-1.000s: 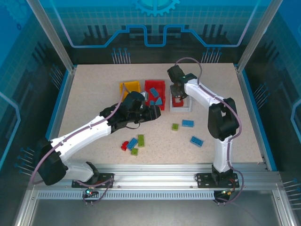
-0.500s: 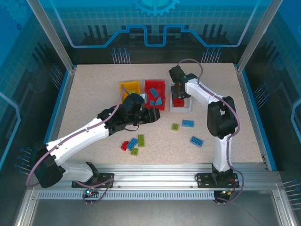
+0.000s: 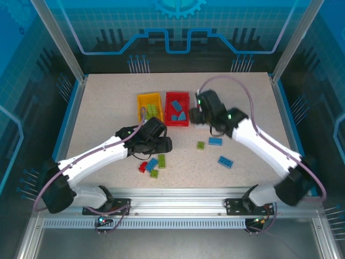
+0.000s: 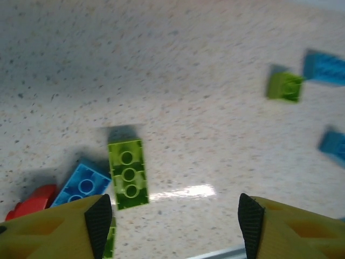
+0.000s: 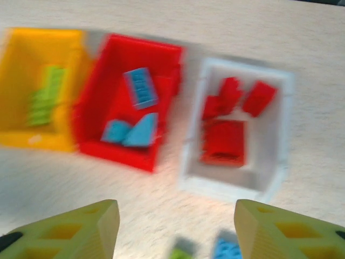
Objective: Sort the legos into containers by color
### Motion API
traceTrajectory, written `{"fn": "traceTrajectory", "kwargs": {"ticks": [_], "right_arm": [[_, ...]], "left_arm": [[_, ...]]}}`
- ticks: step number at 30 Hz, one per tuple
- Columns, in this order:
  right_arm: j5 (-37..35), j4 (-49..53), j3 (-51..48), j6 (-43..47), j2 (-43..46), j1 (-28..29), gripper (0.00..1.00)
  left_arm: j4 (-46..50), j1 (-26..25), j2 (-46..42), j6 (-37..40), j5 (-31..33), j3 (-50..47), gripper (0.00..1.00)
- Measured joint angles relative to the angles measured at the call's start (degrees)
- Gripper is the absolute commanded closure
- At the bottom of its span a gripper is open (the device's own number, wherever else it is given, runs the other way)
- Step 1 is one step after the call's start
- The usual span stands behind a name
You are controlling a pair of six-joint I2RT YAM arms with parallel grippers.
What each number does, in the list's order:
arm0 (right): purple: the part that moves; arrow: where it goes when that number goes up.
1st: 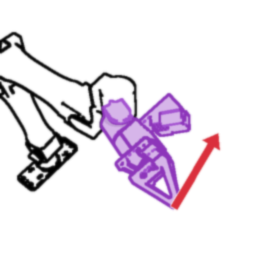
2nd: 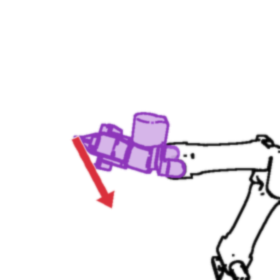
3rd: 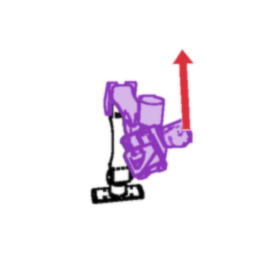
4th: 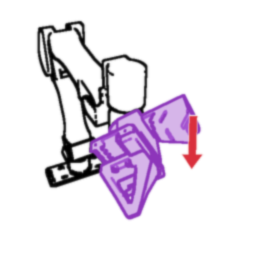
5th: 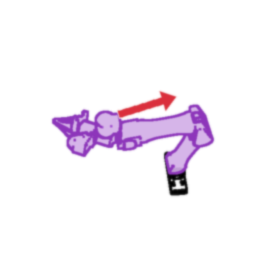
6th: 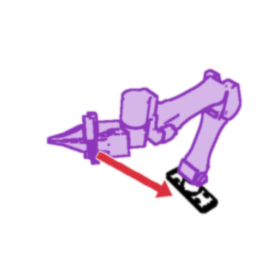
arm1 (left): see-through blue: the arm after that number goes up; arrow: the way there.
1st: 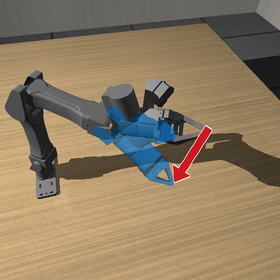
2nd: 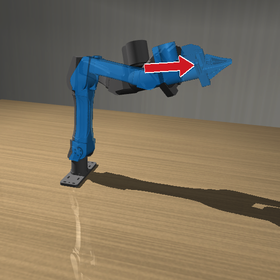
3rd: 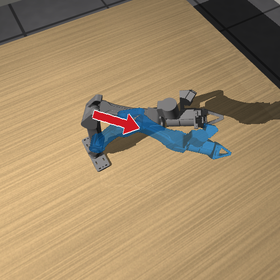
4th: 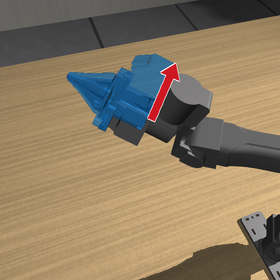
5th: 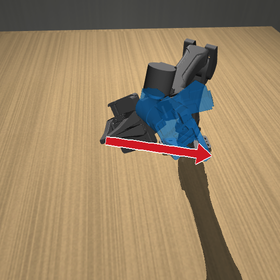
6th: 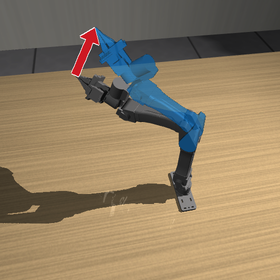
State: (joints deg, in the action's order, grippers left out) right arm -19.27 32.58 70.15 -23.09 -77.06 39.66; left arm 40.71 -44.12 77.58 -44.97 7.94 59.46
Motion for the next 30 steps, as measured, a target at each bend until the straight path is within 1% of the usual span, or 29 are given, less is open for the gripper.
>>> {"fn": "traceTrajectory", "kwargs": {"ticks": [3,5,7,10,13,16,24,26,30], "right_arm": [[5.66,-5.27,-13.09,-1.81,8.5,6.45,0.32],[7.63,-7.08,-19.71,-3.58,11.78,10.8,0.31],[8.24,-7.37,-24.59,-5.79,14.25,15.47,0.31],[8.37,-7.37,-28.3,-9.05,17.44,19.58,0.31],[7.89,-7.43,-29.35,-11.63,20.02,20.81,0.31],[7.34,-7.74,-29.35,-12.98,20.92,20.83,0.31],[6.86,-7.96,-29.33,-13.62,19.23,20.83,0.32],[6.88,-8.24,-29.33,-13.84,18.23,20.85,0.32],[6.91,-8.46,-29.33,-14.23,17.35,20.85,0.32]], "left_arm": [[1.03,0.0,5.27,0.15,1.03,0.07,0.29],[1.18,0.02,8.57,0.35,1.44,0.17,0.29],[1.27,0.0,11.89,0.59,1.77,0.72,0.29],[1.27,0.0,15.69,1.6,2.84,1.84,0.3],[1.25,0.0,17.99,2.21,3.56,2.91,0.34],[1.09,0.02,19.43,2.99,3.87,3.43,0.37],[1.03,0.02,23.21,3.02,3.85,3.48,0.46],[1.01,0.02,23.61,2.99,3.67,3.78,0.5],[0.37,-0.04,24.61,3.02,2.69,3.82,0.63]]}}
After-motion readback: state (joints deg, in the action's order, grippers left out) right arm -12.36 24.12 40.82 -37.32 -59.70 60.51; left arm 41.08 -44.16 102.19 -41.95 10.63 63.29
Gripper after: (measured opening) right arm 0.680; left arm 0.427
